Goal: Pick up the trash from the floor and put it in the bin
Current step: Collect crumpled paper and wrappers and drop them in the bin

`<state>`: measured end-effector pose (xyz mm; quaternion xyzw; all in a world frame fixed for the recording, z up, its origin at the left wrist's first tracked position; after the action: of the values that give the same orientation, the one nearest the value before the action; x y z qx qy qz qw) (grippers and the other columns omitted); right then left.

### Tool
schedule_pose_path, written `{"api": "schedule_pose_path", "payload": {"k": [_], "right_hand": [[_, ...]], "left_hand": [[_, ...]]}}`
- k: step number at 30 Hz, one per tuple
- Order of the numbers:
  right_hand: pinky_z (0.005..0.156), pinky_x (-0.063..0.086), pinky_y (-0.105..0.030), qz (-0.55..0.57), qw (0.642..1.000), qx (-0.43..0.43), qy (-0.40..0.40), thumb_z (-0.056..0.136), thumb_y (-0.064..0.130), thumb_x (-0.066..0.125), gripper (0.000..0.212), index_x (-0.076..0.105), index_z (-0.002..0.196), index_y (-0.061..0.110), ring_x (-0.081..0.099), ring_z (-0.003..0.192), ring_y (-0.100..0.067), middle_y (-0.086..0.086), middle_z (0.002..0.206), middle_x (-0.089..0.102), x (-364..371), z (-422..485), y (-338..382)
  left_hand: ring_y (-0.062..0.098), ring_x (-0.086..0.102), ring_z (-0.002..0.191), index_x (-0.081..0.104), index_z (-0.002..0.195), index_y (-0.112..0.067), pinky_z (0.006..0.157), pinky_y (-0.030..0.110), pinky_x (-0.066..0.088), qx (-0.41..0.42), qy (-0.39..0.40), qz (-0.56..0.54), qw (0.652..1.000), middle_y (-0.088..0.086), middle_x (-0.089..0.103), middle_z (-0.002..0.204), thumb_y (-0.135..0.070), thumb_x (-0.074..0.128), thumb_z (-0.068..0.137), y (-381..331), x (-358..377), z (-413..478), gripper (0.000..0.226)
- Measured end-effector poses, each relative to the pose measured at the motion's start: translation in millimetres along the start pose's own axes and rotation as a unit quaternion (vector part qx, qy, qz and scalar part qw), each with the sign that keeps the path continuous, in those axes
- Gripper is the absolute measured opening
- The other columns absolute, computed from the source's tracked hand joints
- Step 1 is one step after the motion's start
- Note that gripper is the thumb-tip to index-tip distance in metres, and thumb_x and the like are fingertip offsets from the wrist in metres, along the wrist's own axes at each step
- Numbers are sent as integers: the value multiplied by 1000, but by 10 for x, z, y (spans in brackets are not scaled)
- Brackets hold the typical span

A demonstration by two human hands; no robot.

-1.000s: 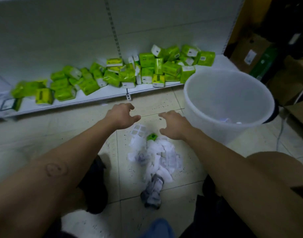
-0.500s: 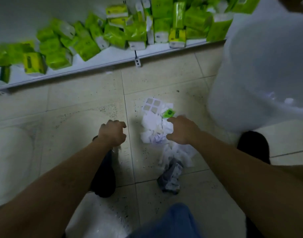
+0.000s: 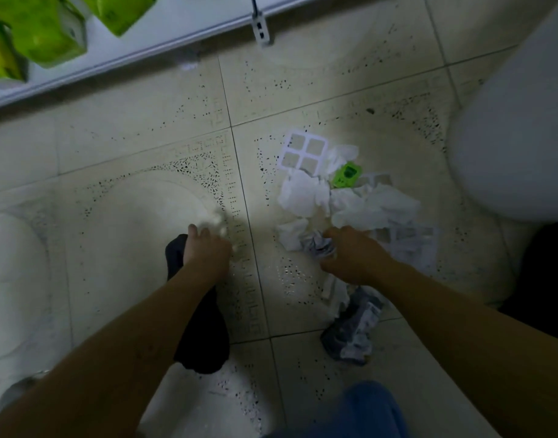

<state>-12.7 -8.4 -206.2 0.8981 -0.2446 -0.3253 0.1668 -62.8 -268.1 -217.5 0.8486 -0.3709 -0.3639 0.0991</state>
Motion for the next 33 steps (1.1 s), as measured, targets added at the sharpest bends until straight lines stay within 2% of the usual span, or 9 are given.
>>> {"api": "schedule_pose_path", "payload": {"k": [3,6,9,14,19,24,27,29,33], "right_hand": [[85,43,-32,10,1000,-7,-7,82,36,60,49,50,126,16,54,111,-30,-13,123,54,36,82,-23],[80,44,-32,28,999,-23,-32,83,30,61,36,55,112,11,57,102,-30,-13,111,57,58,112,-13],[81,44,-34,4,996,-43,-75,85,29,59,33,55,114,12,56,100,-29,-11,111,57,75,131,60],[86,45,-37,-137,970,-122,-157,87,25,52,30,55,115,17,54,105,-29,-7,113,58,137,326,292],[99,34,-44,-254,945,-133,-158,84,23,55,30,55,113,15,48,108,-31,-11,111,58,285,563,463],[103,30,-45,-271,947,-106,-137,82,26,61,27,60,107,15,49,110,-30,-9,110,60,481,775,520],[105,28,-44,-278,946,-96,-133,83,18,55,20,65,99,15,51,108,-29,-7,102,63,507,865,480],[100,33,-41,-260,952,-88,-134,84,18,53,19,68,94,16,54,102,-28,-7,95,66,480,899,476],[80,42,-33,-130,969,-82,-192,86,24,51,18,67,86,16,58,89,-26,-7,87,68,274,790,577]], "left_hand": [[23,54,106,61,112,-22,100,46,29,4,-18,14,1000,2,65,108,-35,54,85,-2,4,43,32],[21,57,93,65,97,-21,92,41,34,13,-57,17,998,0,66,93,-31,55,86,-3,-68,69,17],[21,58,86,64,87,-20,87,39,36,13,-82,-42,996,0,67,86,-32,49,93,-82,-165,97,20],[24,60,76,59,77,-18,90,40,39,-14,-145,-199,969,4,65,77,-41,37,98,-247,-409,199,38],[25,60,77,63,80,-16,86,40,37,15,-199,-177,964,4,65,76,-41,43,96,-219,-576,282,36],[25,61,79,61,82,-17,86,38,39,1,-183,-261,948,4,64,81,-45,40,98,-134,-487,319,39],[24,60,77,58,79,-18,86,38,40,8,-187,-308,933,3,64,80,-45,39,98,-114,-454,287,38],[23,59,74,59,79,-17,83,37,40,3,-193,-331,924,2,63,77,-45,39,98,-82,-467,261,39],[24,60,70,63,78,-16,78,36,44,-21,-182,-374,909,4,65,74,-44,43,97,25,-598,189,40]]}}
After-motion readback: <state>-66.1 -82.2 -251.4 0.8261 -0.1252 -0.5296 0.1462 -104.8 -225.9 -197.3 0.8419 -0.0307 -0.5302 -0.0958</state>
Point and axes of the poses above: each hand's wrist, its own z-axis towards the middle knuckle, its own x-axis out of the palm, y = z × x, the point moved 3 cm from there along z, towards the middle knuckle
